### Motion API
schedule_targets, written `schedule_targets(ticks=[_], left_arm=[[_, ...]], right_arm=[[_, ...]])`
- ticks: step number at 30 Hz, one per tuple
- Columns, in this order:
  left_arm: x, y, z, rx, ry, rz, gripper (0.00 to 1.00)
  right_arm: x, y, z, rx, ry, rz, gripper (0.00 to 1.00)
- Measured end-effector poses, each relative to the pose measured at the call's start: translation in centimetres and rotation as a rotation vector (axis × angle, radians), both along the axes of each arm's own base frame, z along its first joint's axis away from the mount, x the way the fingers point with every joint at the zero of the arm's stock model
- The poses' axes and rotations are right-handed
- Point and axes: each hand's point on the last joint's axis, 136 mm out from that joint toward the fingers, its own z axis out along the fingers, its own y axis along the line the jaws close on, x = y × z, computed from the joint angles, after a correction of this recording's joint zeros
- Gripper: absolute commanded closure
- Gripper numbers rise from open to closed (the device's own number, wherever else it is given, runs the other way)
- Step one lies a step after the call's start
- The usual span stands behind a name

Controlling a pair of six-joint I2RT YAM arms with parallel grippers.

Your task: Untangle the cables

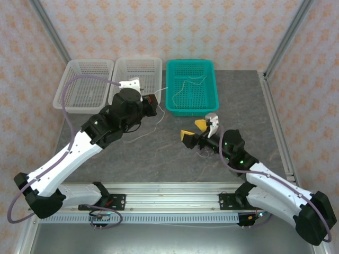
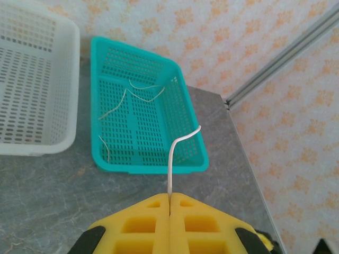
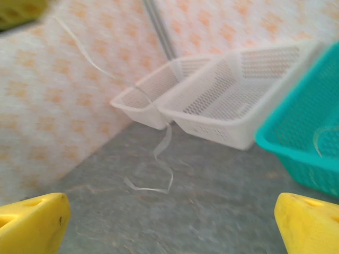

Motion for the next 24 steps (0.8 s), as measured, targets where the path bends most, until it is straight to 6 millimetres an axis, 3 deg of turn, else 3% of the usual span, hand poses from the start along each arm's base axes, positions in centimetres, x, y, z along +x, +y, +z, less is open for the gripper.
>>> schedule_targets(ticks=[3,7,12,19,21,24], left_arm=[[-0.1,-0.6,-0.2,-0.010,0.009,-0.028,1.00],[-0.2,-1.1,0.1,-0.026,0.006,-0.052,1.00],[-0.4,-1.5,0.1,-0.034,0.012,-0.075,1.00],[-0.5,-1.7,0.1,-0.039,0.013,-0.086,1.00],[-0.5,-1.7,0.2,-0.040,0.012,-0.086,1.00],[-0.5,-1.7,0.2,-0.042,0.009,-0.086,1.00]], right_arm=[[0.9,1.4,1.3,0.009,-0.032,0.034,0.01],[2.9,3.4,0.2,-0.020,-0.037,0.054,0.05],[5.4,5.4,-1.2,-0.071,-0.060,0.061,0.33],[7.1,6.6,0.0,-0.061,-0.105,0.057,0.81],[7.2,6.6,0.4,-0.056,-0.113,0.052,0.91],[7.2,6.5,0.6,-0.052,-0.115,0.045,0.93]])
